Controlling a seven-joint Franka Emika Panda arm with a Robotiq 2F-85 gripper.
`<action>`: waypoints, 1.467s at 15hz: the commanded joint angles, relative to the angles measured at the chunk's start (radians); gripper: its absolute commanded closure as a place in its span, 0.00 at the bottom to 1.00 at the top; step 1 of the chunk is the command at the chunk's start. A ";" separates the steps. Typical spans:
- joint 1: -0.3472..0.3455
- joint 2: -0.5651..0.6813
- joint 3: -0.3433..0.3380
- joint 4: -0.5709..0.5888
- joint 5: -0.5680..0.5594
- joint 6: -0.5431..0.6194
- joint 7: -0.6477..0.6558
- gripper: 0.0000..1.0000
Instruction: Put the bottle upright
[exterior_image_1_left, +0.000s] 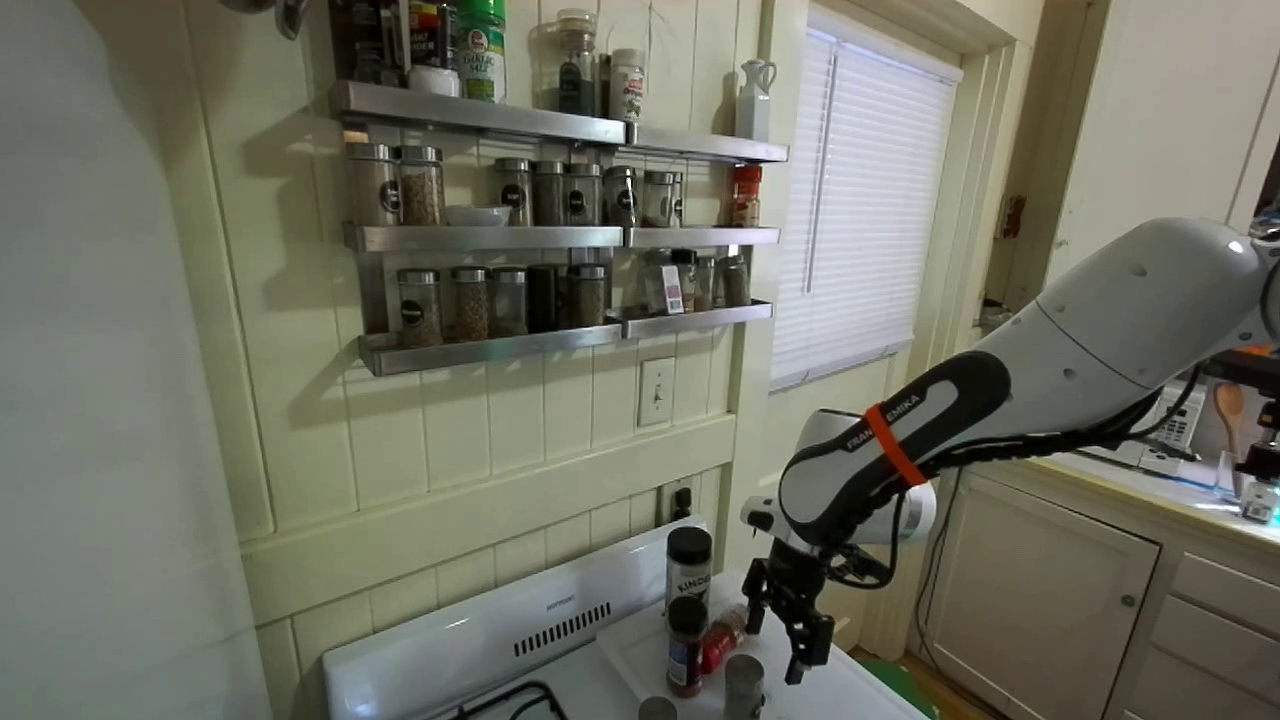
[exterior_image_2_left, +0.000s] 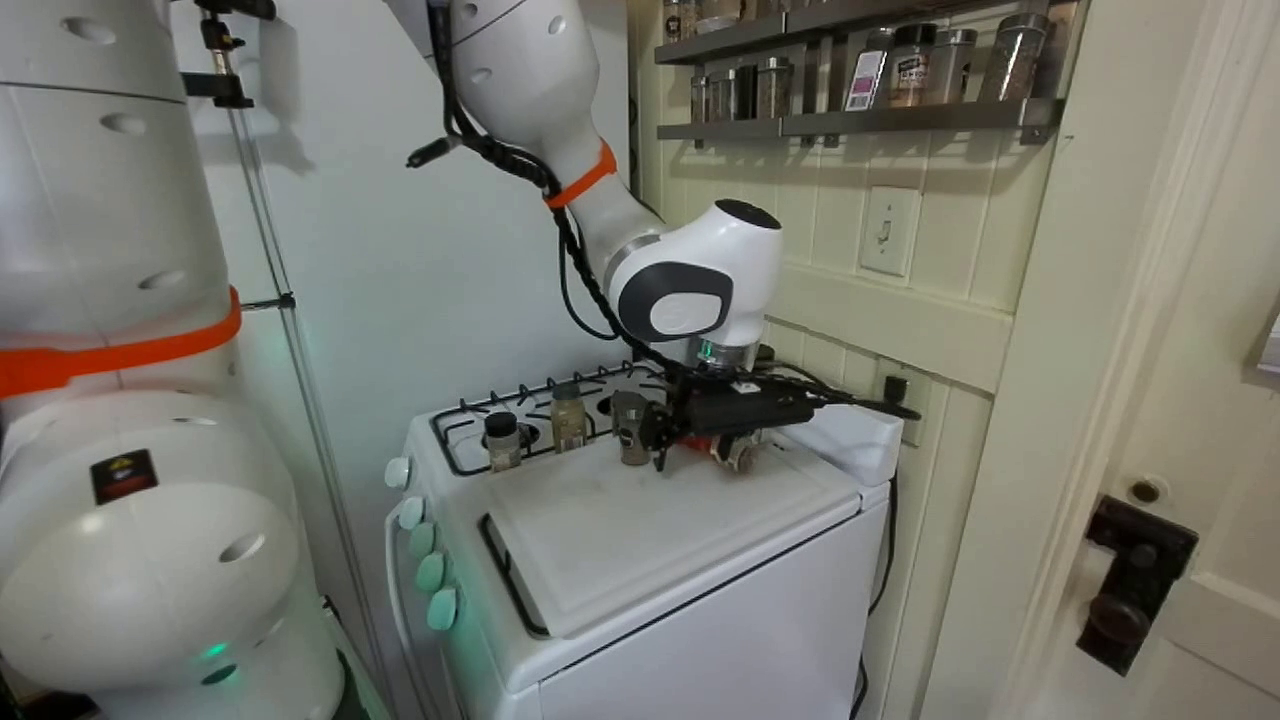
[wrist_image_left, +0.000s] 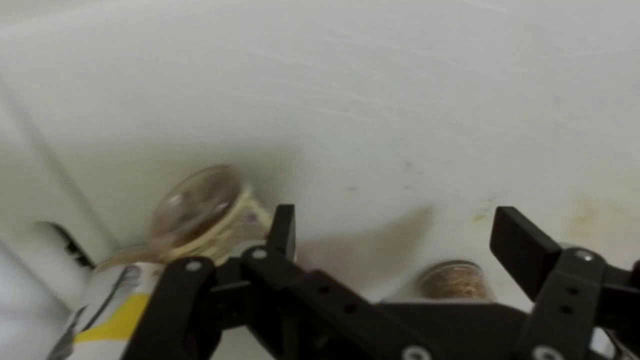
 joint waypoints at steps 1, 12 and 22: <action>-0.003 -0.066 0.008 -0.049 -0.035 -0.112 0.061 0.00; 0.032 -0.157 -0.015 -0.064 -0.139 0.030 0.091 0.00; 0.040 -0.026 -0.014 -0.055 0.006 0.231 -0.197 0.00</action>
